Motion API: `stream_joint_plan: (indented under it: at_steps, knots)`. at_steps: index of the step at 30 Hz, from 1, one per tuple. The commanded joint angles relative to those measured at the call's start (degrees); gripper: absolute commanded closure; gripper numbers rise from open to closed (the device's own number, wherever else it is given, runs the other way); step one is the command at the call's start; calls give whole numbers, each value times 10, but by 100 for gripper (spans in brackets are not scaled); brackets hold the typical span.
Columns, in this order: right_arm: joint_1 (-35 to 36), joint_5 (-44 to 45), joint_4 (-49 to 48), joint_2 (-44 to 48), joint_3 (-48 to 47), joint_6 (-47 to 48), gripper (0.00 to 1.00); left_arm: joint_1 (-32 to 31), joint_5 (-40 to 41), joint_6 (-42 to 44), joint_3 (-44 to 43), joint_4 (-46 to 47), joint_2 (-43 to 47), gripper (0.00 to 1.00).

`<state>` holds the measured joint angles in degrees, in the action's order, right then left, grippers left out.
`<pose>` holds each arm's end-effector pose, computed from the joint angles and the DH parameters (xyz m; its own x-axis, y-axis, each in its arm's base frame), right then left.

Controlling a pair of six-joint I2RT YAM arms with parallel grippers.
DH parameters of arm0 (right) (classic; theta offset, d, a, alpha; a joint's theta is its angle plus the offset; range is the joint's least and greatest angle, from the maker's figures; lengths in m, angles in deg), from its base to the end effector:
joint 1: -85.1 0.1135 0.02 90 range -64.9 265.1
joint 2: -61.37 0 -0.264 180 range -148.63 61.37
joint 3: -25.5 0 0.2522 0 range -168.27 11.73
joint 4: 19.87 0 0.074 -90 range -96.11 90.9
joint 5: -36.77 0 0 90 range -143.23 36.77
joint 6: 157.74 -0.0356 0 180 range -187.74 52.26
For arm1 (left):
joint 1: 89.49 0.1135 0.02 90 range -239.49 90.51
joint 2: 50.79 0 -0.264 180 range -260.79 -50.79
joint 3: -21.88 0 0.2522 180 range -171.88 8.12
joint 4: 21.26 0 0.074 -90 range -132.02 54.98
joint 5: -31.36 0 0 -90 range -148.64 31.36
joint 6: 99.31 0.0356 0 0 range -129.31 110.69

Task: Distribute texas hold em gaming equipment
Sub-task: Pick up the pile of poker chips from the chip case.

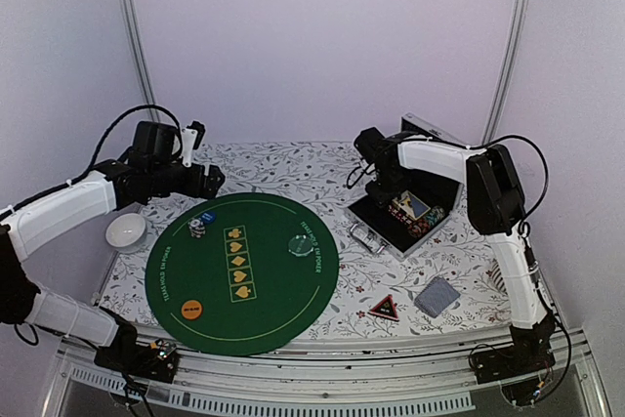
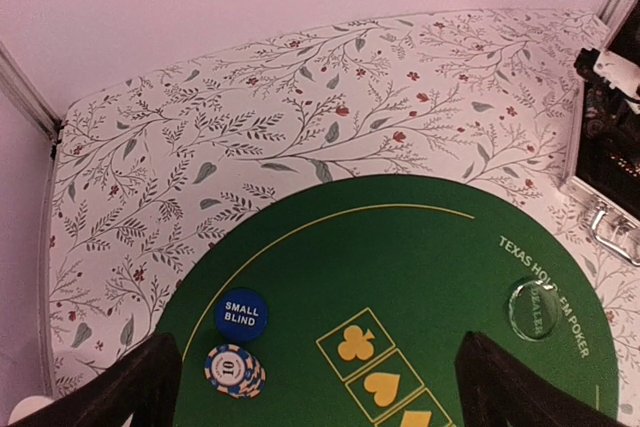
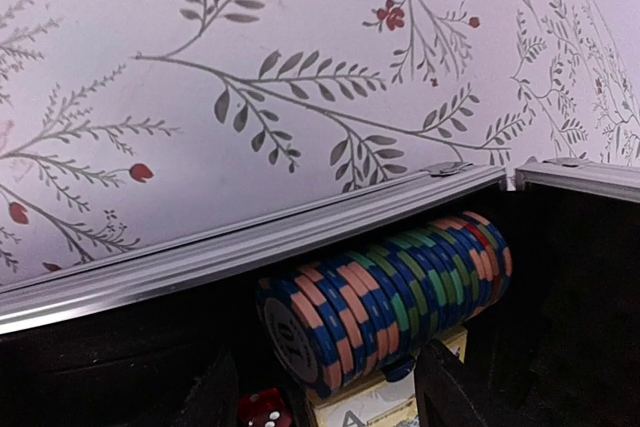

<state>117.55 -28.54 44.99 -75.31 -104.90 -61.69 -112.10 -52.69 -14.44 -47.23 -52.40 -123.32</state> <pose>0.4275 0.2542 0.1664 -0.7547 -0.5934 -0.2798 -0.4557 0.7810 -0.4272 0.2623 -0.1052 0.2882 -0.5487 0.1322 -0.8255 0.2555 0.9667 -0.0151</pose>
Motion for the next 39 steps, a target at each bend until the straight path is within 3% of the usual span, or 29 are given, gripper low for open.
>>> stream_joint_plan:
  at_steps: [1,8,23,31,39]
  knots:
    - [-2,29,9,-28,-18,0,39,7,-27,9,-11,22,-12,2]
    - [-1,40,21,-45,-52,-7,48,29,-48,1,-1,33,-2,2]
    - [15,35,1,-27,-47,5,50,41,-79,-6,6,38,2,2]
    - [14,-26,-4,-21,-37,-5,55,42,-82,-5,6,38,-1,2]
    - [14,-33,-13,7,-9,-15,57,43,-91,-5,8,39,-2,2]
